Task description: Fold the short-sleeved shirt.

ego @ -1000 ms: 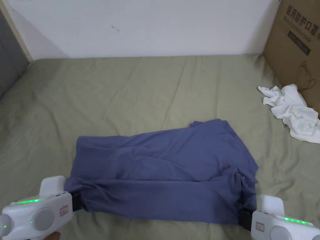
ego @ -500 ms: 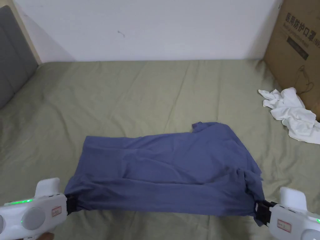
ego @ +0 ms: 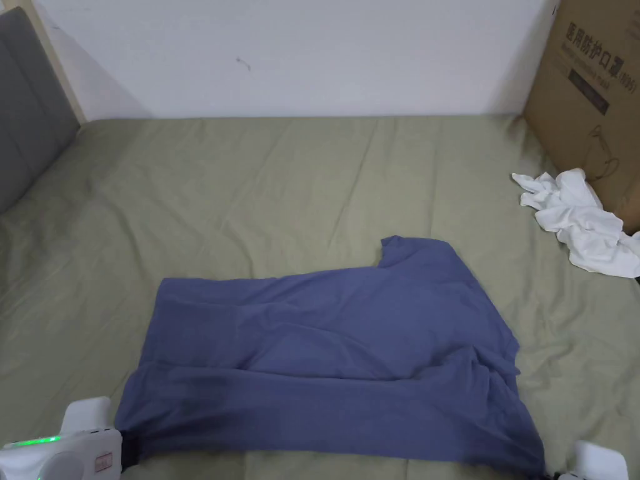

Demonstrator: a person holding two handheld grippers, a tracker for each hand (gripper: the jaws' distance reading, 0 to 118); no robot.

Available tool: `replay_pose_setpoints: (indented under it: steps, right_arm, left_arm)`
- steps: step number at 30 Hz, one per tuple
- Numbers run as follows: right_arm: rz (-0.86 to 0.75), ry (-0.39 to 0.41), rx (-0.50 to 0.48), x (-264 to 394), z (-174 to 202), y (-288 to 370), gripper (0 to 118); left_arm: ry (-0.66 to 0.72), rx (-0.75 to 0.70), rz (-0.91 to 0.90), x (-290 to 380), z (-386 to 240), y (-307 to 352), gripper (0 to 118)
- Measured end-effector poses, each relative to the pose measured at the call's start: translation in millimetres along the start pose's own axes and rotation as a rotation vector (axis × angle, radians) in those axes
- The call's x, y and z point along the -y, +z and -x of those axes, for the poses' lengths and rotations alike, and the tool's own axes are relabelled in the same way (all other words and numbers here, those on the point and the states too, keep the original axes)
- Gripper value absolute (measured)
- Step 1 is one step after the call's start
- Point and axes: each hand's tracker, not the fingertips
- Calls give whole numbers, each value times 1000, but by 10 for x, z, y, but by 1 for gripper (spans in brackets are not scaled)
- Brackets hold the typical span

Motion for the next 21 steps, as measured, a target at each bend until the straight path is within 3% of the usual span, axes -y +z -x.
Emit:
replay_pose_setpoints:
  steps: [2, 5, 6, 7, 8, 9, 17, 21]
  right_arm:
    - [-17, -79, -58, -6, -88, 43, 12]
    - [-20, -75, -55, -59, -116, 87, 12]
    - [-34, -81, -63, -62, -117, 122, 12]
    - [-54, -89, -73, -72, -113, 167, 13]
    - [-73, -89, -87, -108, -104, 232, 14]
    - [-95, -87, -103, -154, -83, 315, 14]
    - [-427, 10, -203, -685, 246, 1243, 15]
    - [-575, 68, -225, -900, 490, 1724, 16]
  left_arm:
    - [9, 12, 1, 2, 6, -8, 11]
    - [-4, 6, -1, 1, -21, -11, 12]
    - [-3, 9, 0, -5, -32, -2, 18]
    - [2, 11, 2, -5, -45, 11, 36]
    - [10, 10, 3, -23, -59, 43, 76]
    - [22, 12, 5, -45, -66, 74, 94]
    - [117, 167, -250, -378, -192, 876, 101]
    - [107, 196, -428, -582, -297, 1327, 117]
